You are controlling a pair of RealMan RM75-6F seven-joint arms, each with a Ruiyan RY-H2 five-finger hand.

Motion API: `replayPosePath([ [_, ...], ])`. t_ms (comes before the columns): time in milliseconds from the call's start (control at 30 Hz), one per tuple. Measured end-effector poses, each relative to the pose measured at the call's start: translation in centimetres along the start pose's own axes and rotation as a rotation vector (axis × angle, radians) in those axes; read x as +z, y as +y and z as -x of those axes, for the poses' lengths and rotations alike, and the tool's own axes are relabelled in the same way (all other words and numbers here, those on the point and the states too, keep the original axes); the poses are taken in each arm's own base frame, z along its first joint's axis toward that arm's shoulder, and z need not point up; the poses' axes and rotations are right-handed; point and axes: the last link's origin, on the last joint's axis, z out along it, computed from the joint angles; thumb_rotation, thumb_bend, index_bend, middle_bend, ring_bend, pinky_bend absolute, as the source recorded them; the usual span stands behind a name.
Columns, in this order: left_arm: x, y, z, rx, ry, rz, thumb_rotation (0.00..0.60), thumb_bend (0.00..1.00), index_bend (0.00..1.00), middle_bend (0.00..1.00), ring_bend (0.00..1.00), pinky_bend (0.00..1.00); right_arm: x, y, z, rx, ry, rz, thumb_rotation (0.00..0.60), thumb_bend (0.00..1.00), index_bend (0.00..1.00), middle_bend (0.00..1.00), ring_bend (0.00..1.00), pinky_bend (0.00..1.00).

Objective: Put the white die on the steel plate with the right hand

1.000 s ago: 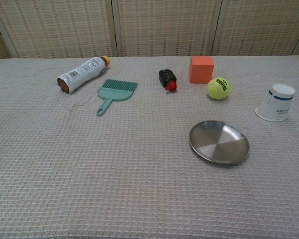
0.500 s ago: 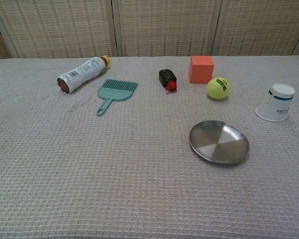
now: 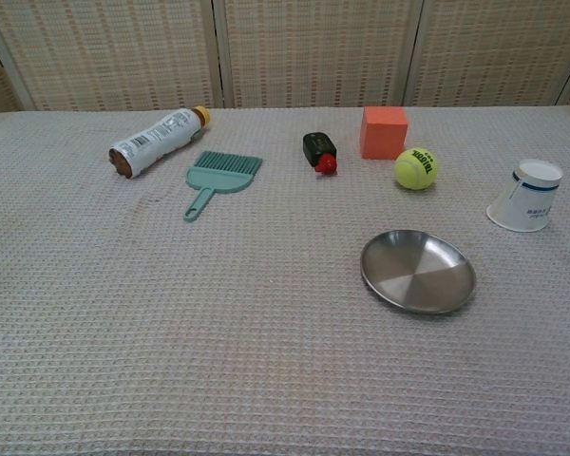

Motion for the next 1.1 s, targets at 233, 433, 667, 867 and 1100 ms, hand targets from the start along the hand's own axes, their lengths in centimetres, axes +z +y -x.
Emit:
replayPosePath([
  [233, 0.0, -0.1, 0.1, 0.003, -0.008, -0.007, 0.6, 0.39, 0.35, 0.4, 0.36, 0.59, 1.9, 0.6, 0.2, -0.028, -0.058, 0.021, 0.6, 0.26, 0.42, 0.8, 0.88, 0.96],
  [433, 0.0, -0.1, 0.1, 0.003, -0.007, -0.008, 0.6, 0.39, 0.34, 0.4, 0.36, 0.59, 2.2, 1.2, 1.2, -0.01, -0.09, 0.037, 0.6, 0.28, 0.37, 0.8, 0.88, 0.96],
  [667, 0.0, 0.0, 0.1, 0.005, -0.007, -0.008, 0.6, 0.39, 0.34, 0.4, 0.36, 0.59, 2.5, 2.1, 2.4, -0.001, -0.127, 0.068, 0.6, 0.28, 0.35, 0.8, 0.88, 0.96],
  [867, -0.1, 0.0, 0.1, 0.007, -0.008, -0.007, 0.6, 0.39, 0.34, 0.4, 0.36, 0.59, 2.7, 2.5, 3.4, 0.022, -0.145, 0.076, 0.6, 0.28, 0.36, 0.8, 0.88, 0.96],
  [1100, -0.1, 0.0, 0.1, 0.008, -0.009, -0.007, 0.6, 0.39, 0.35, 0.41, 0.37, 0.59, 3.2, 2.6, 4.3, 0.041, -0.152, 0.08, 0.6, 0.28, 0.38, 0.8, 0.88, 0.96],
])
